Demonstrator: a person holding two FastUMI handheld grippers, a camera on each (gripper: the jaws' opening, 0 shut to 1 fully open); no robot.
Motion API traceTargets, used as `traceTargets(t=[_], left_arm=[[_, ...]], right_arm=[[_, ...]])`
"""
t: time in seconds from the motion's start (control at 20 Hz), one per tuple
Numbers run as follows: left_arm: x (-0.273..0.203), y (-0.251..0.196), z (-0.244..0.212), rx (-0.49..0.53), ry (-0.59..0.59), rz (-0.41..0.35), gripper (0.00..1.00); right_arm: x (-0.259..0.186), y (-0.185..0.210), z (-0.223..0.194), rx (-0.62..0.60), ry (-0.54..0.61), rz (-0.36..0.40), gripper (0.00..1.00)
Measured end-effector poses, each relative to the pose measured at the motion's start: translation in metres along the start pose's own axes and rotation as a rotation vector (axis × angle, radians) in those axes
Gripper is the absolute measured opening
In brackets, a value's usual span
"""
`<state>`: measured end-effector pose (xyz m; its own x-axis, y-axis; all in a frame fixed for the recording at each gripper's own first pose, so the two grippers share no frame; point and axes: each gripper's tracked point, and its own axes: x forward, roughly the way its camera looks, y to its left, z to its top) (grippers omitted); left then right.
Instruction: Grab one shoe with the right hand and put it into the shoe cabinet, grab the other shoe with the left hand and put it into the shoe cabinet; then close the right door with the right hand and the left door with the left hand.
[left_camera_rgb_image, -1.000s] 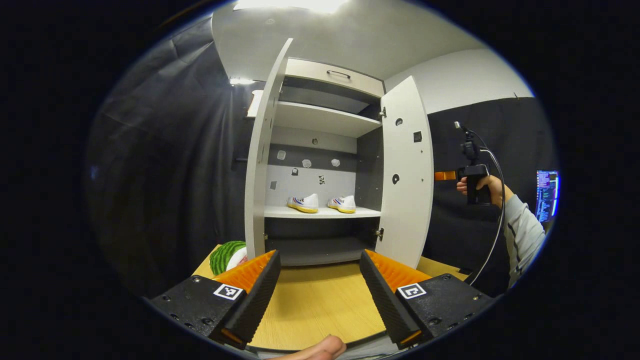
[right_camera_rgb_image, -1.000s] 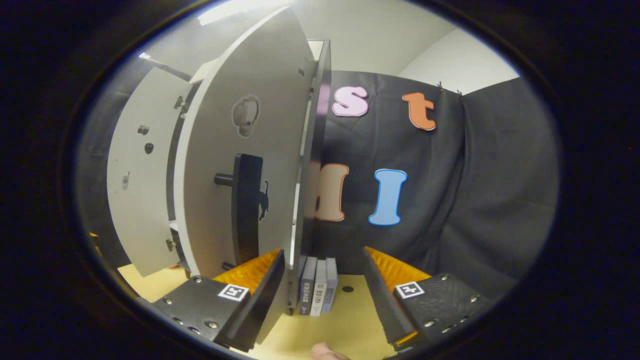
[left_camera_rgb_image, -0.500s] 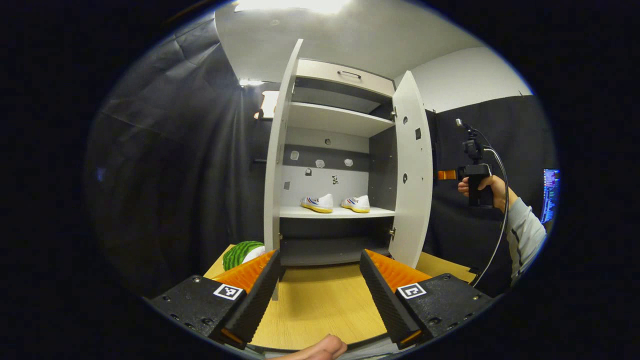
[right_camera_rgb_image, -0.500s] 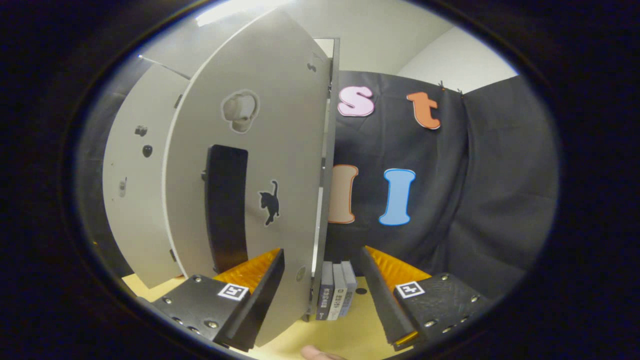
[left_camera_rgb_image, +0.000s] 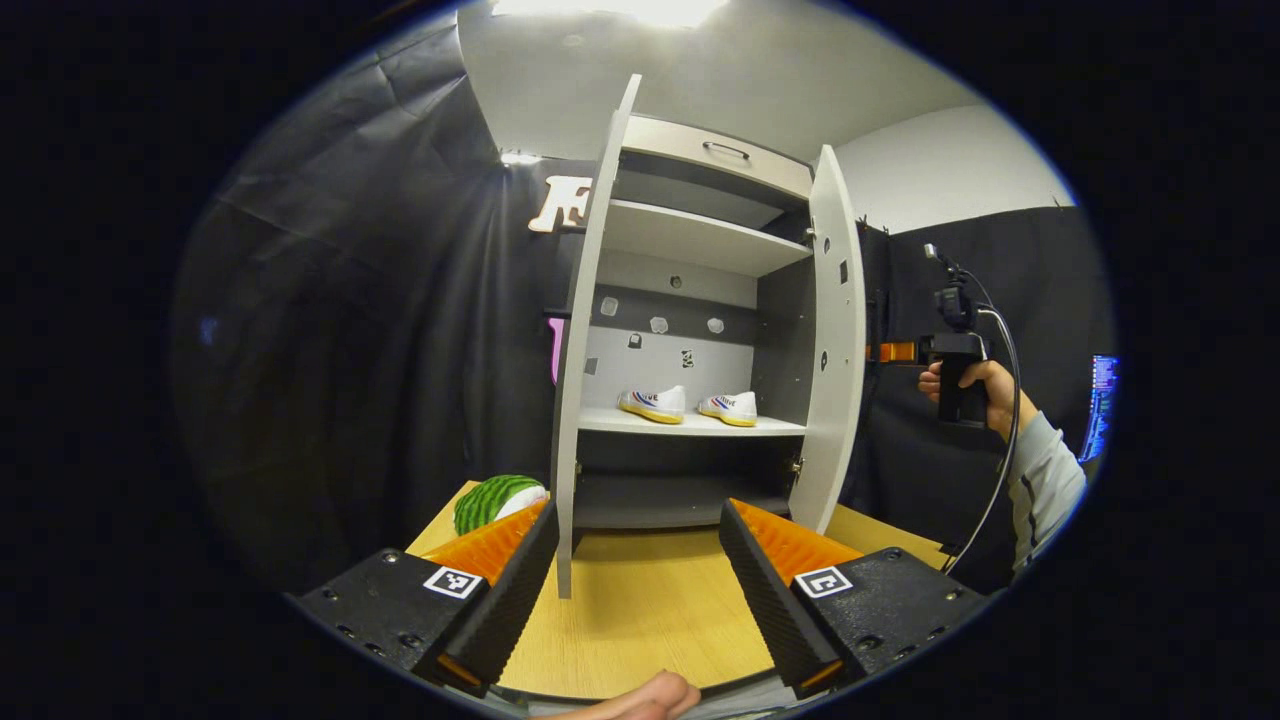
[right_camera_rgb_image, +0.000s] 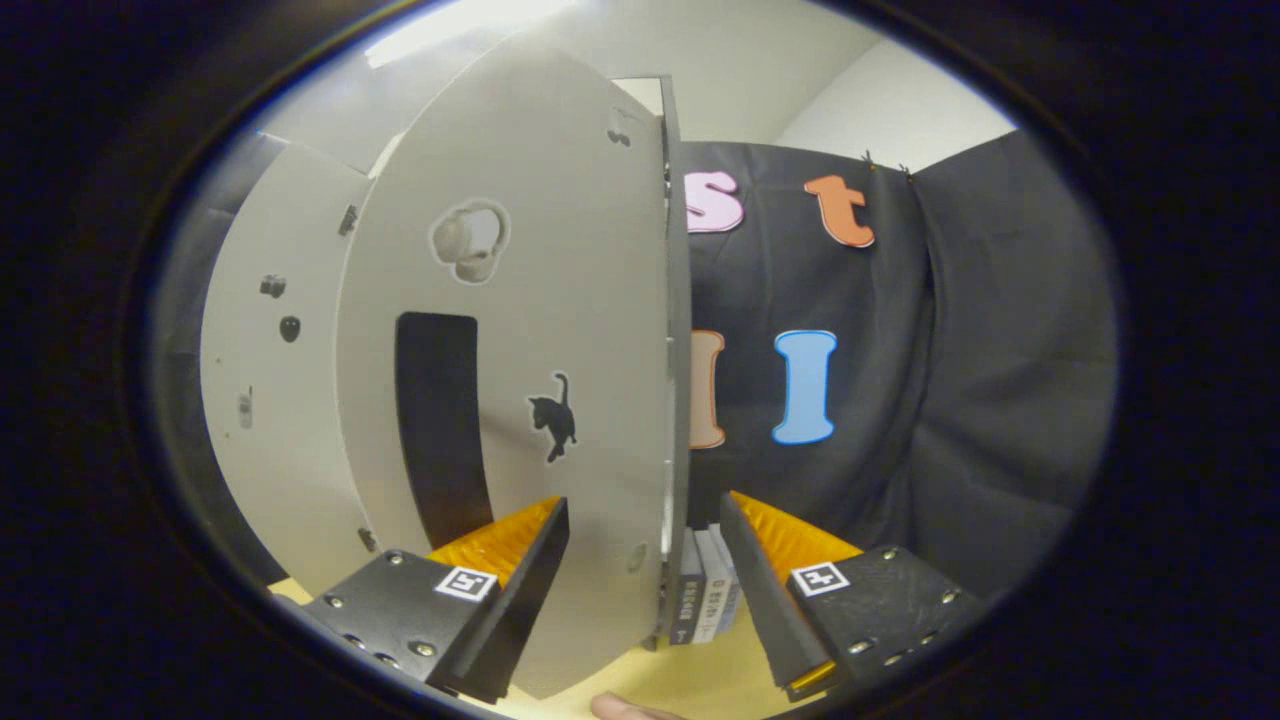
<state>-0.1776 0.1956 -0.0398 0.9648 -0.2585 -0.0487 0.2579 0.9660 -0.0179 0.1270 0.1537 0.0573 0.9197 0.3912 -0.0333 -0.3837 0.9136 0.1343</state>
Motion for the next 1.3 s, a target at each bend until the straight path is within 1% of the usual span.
traceTargets(t=[0.05, 0.1, 0.15, 0.2, 0.25, 0.3, 0.4, 0.45, 0.55, 0.6, 0.65, 0.75, 0.8, 0.85, 0.95, 1.0, 1.1, 1.15, 1.3], left_arm=[[0.001, 0.001, 0.000, 0.002, 0.001, 0.004, 0.98], [0.001, 0.001, 0.001, 0.001, -0.003, 0.007, 0.98], [0.002, 0.002, 0.001, -0.007, 0.000, 0.009, 0.98], [0.001, 0.003, -0.001, -0.009, 0.009, 0.007, 0.96], [0.000, 0.005, 0.000, -0.013, 0.012, 0.010, 0.98], [-0.001, 0.011, 0.001, -0.012, 0.015, 0.021, 0.98], [0.000, 0.027, 0.006, -0.009, 0.009, 0.055, 0.98], [0.000, 0.033, 0.008, -0.006, 0.004, 0.072, 0.98], [0.004, 0.047, 0.014, -0.009, -0.013, 0.105, 0.98], [0.004, 0.055, 0.016, -0.020, -0.017, 0.119, 0.96], [0.005, 0.063, 0.020, -0.024, -0.019, 0.132, 0.98], [0.010, 0.085, 0.028, -0.015, -0.017, 0.174, 0.98], [0.015, 0.097, 0.037, -0.014, -0.033, 0.198, 0.96], [0.018, 0.107, 0.048, -0.010, -0.057, 0.222, 0.98], [0.024, 0.125, 0.070, -0.004, -0.106, 0.262, 0.98], [0.028, 0.131, 0.083, 0.005, -0.124, 0.270, 0.96], [0.036, 0.146, 0.108, 0.031, -0.160, 0.285, 0.98], [0.041, 0.152, 0.117, 0.042, -0.168, 0.293, 0.96], [0.061, 0.165, 0.136, 0.074, -0.158, 0.299, 0.95]], right_arm=[[0.003, 0.013, 0.001, 0.003, -0.008, 0.033, 0.92], [0.001, 0.031, 0.001, 0.004, -0.007, 0.070, 0.89], [-0.003, 0.042, 0.003, -0.009, -0.020, 0.084, 0.92], [-0.005, 0.046, 0.008, -0.032, -0.049, 0.067, 0.95], [-0.009, 0.048, 0.014, -0.041, -0.071, 0.052, 0.98], [-0.015, 0.055, 0.014, -0.036, -0.075, 0.057, 0.98], [-0.026, 0.075, 0.007, 0.004, -0.070, 0.098, 0.99], [-0.031, 0.080, 0.007, 0.013, -0.063, 0.106, 0.98], [-0.040, 0.082, 0.004, 0.001, -0.056, 0.095, 0.98], [-0.045, 0.081, -0.001, -0.010, -0.051, 0.088, 0.98], [-0.050, 0.081, -0.003, -0.019, -0.050, 0.087, 0.98], [-0.059, 0.083, -0.011, -0.028, -0.043, 0.101, 0.98], [-0.064, 0.084, -0.015, -0.027, -0.039, 0.111, 0.98], [-0.068, 0.085, -0.018, -0.025, -0.037, 0.123, 0.98], [-0.078, 0.088, -0.023, -0.030, -0.037, 0.145, 0.97], [-0.083, 0.088, -0.027, -0.039, -0.039, 0.153, 0.98], [-0.092, 0.090, -0.030, -0.050, -0.047, 0.166, 0.98], [-0.096, 0.092, -0.032, -0.049, -0.049, 0.172, 0.98], [-0.110, 0.099, -0.037, -0.040, -0.060, 0.207, 0.98]])
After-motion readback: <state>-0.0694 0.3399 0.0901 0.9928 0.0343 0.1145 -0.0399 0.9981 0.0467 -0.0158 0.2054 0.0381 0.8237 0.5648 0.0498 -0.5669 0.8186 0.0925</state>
